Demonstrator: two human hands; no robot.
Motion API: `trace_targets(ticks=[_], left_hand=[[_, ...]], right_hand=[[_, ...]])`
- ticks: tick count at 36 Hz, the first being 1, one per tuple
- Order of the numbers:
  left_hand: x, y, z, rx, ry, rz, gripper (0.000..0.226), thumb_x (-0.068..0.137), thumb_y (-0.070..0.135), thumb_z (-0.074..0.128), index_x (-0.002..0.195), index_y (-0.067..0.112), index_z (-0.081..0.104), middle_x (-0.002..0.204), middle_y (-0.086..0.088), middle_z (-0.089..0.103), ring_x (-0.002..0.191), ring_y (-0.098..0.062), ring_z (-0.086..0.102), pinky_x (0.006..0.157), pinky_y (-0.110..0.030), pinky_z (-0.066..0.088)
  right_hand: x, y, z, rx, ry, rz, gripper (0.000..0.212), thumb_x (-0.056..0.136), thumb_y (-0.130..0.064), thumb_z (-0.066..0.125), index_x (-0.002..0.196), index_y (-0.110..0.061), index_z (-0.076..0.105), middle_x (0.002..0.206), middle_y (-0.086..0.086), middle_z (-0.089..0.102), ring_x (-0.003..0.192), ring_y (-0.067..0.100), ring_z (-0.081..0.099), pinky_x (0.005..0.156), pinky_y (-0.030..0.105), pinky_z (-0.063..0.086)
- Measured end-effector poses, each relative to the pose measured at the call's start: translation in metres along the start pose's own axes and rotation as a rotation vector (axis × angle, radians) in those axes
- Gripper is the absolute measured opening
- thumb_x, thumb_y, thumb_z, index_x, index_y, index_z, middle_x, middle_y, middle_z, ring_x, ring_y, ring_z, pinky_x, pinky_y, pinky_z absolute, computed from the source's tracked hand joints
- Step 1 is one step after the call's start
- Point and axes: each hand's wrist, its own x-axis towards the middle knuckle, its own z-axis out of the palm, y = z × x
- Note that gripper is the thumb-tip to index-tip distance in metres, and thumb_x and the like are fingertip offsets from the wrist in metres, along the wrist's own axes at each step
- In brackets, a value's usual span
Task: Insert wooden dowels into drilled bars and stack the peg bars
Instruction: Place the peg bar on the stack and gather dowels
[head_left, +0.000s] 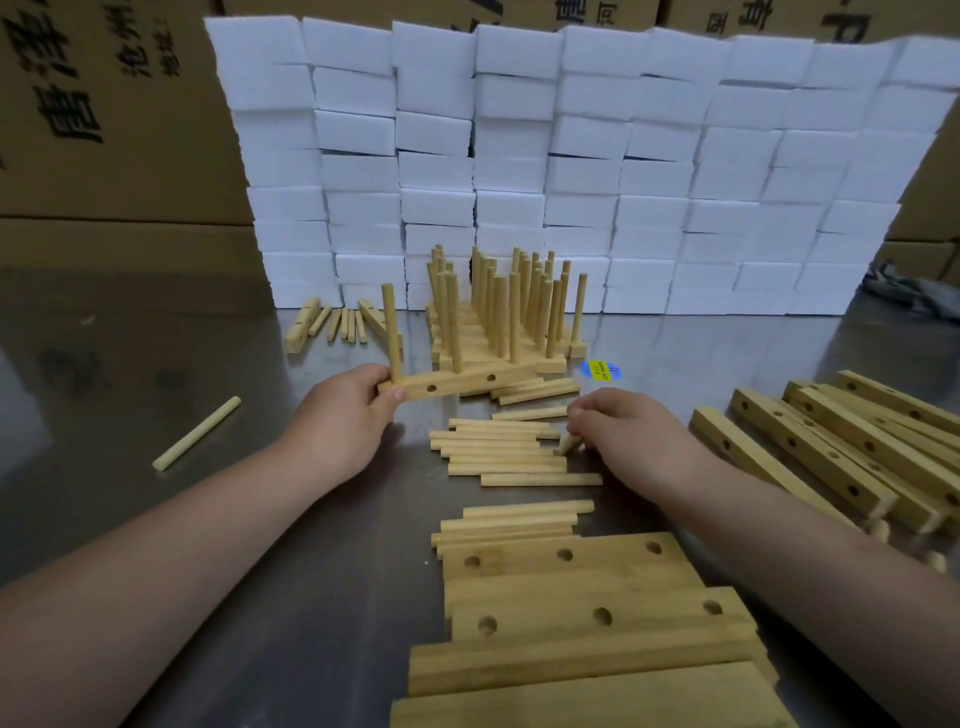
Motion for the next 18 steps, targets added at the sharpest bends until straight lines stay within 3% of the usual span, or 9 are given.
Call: trace_targets(ticks=[2,5,8,12,18], left_hand=[[0.001,0.0,0.0,0.007,0.008,0.006,0.016,0.095,0.029,0.045,0.088,0.021,0.057,0.082,-0.006,0.063,0.08,-0.023,0.058,0.07,-0.036,0.045],[0.003,-0.002,0.002,0.001,0.024,-0.006,0.016,0.095,0.028,0.045,0.092,0.02,0.058,0.083,-0.005,0.064,0.08,-0.021,0.058,0.068,-0.034,0.044],[0.012,-0.003,0.007,0.005,0.043,-0.039,0.022,0.096,0.031,0.044,0.105,0.019,0.06,0.086,-0.001,0.065,0.081,-0.019,0.059,0.065,-0.029,0.042],[0.029,-0.003,0.01,0.023,0.06,-0.054,0.038,0.096,0.034,0.044,0.13,0.018,0.052,0.111,-0.004,0.064,0.096,-0.022,0.059,0.076,-0.027,0.04],[0.051,0.002,0.015,0.072,0.035,-0.024,0.036,0.096,0.036,0.044,0.124,0.019,0.057,0.122,-0.009,0.058,0.101,-0.024,0.055,0.077,-0.029,0.038]], right_hand=[[0.001,0.001,-0.001,-0.047,0.014,-0.006,0.014,0.094,-0.029,0.047,0.088,-0.031,0.059,0.078,-0.016,0.059,0.062,-0.004,0.058,0.052,0.012,0.034],[0.003,0.004,-0.003,-0.086,0.002,-0.017,0.016,0.095,-0.03,0.046,0.104,-0.032,0.059,0.082,-0.022,0.052,0.074,-0.003,0.049,0.059,0.013,0.03],[0.001,0.004,0.0,-0.135,-0.046,-0.045,0.009,0.094,-0.031,0.047,0.096,-0.036,0.054,0.082,-0.019,0.056,0.073,-0.002,0.052,0.061,0.014,0.034],[0.001,0.005,0.003,-0.195,-0.066,-0.085,0.01,0.093,-0.031,0.049,0.093,-0.031,0.059,0.071,-0.013,0.06,0.07,0.001,0.053,0.063,0.016,0.04],[0.001,0.006,0.002,-0.194,-0.081,-0.105,0.007,0.093,-0.032,0.049,0.09,-0.035,0.054,0.073,-0.015,0.06,0.072,0.0,0.054,0.062,0.015,0.038]])
